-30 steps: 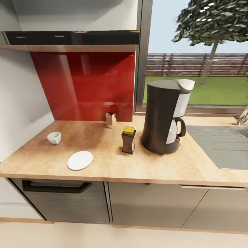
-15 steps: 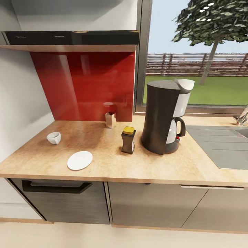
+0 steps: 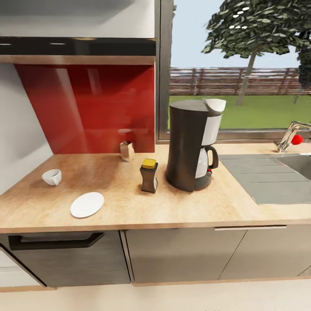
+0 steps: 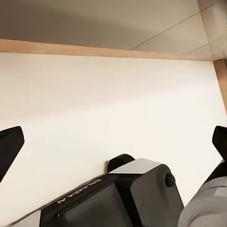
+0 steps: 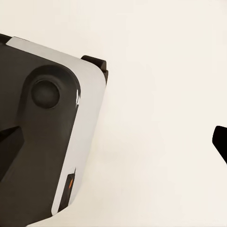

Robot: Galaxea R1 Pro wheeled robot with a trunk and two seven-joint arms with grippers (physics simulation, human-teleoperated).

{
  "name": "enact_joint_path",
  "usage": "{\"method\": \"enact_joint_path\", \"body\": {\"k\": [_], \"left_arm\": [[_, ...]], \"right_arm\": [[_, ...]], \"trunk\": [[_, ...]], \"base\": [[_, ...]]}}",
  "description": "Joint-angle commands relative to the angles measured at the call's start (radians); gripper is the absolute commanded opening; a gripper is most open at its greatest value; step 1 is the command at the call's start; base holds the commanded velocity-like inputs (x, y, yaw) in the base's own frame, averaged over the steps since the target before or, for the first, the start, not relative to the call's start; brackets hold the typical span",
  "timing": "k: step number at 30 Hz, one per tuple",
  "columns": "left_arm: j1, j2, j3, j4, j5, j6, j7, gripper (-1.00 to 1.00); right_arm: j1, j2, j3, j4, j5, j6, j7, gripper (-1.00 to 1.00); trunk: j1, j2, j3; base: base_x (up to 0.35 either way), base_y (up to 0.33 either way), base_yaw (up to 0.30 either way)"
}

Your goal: Set up a coffee station on the kitchen countertop: keep the coffee maker on the countertop, move the bottle of coffee from the kitchen shelf to the counter next to the coffee maker, place a paper coffee filter on top of the coffee maker, put the saucer next to the coffee maker with the coffee cup on the saucer, and place the electric kettle next to the coffee maker.

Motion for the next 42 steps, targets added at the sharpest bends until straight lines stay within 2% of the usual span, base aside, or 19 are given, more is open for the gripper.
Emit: {"method": "enact_joint_path", "body": {"k": [1, 19, 30, 42], "left_arm": [[-0.001, 0.001, -0.008, 0.000, 0.007, -0.007, 0.000, 1.00], [-0.001, 0.001, -0.007, 0.001, 0.007, -0.007, 0.000, 1.00], [-0.001, 0.001, -0.007, 0.001, 0.007, -0.005, 0.000, 1.00], [-0.001, 0.001, -0.007, 0.002, 0.007, -0.005, 0.000, 1.00]], "right_arm": [[-0.001, 0.000, -0.007, 0.001, 0.009, -0.004, 0.003, 1.00], [-0.001, 0.000, -0.007, 0.001, 0.009, -0.004, 0.000, 1.00], [-0.001, 0.001, -0.006, 0.001, 0.010, -0.004, -0.003, 1.00], [-0.001, 0.001, -0.006, 0.001, 0.011, -0.004, -0.005, 1.00]], "trunk": [[0.000, -0.001, -0.001], [0.000, -0.001, -0.001], [0.000, -0.001, -0.001], [0.000, -0.001, -0.001]], "base": [[0.000, 0.000, -0.131], [-0.002, 0.003, -0.020], [-0.038, 0.139, 0.144], [-0.001, 0.279, 0.086]]}}
